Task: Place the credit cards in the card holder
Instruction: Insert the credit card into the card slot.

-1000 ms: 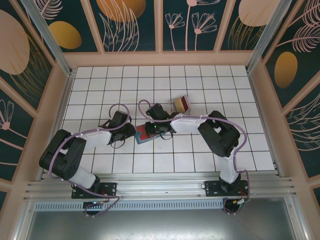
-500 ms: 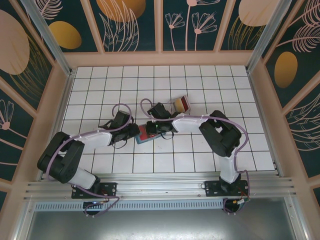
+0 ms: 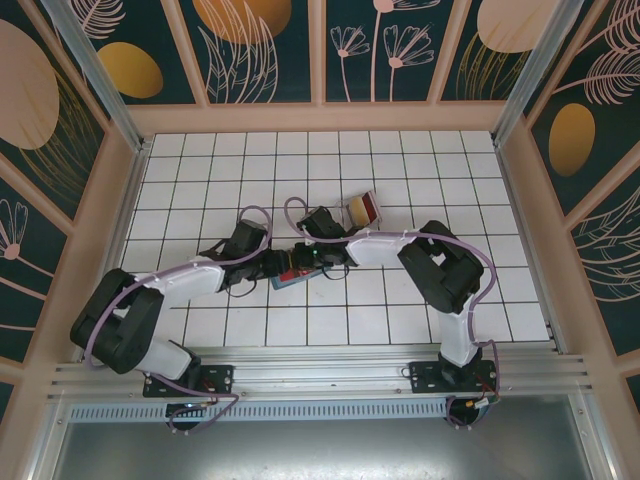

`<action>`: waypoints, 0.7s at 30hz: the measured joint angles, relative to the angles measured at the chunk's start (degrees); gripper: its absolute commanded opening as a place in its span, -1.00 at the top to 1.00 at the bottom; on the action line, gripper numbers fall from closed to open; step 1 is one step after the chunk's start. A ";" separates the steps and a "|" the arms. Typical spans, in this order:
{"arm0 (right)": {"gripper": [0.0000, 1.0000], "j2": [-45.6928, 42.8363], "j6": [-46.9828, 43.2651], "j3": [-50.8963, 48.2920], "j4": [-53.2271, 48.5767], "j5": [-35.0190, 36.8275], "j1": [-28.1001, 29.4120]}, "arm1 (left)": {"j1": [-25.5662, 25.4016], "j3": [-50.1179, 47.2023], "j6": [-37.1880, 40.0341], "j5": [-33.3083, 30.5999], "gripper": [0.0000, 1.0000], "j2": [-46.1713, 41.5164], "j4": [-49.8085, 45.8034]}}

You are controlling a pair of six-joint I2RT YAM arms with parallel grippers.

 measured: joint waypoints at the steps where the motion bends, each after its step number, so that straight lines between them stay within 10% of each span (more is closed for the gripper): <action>1: 0.74 -0.04 0.11 -0.09 0.13 -0.17 0.00 | -0.15 0.35 0.42 -0.31 0.03 0.42 -0.59; 21: 0.74 -0.39 0.59 -0.81 0.70 -0.83 -0.26 | -2.71 6.73 5.40 -8.50 -0.21 3.89 -11.91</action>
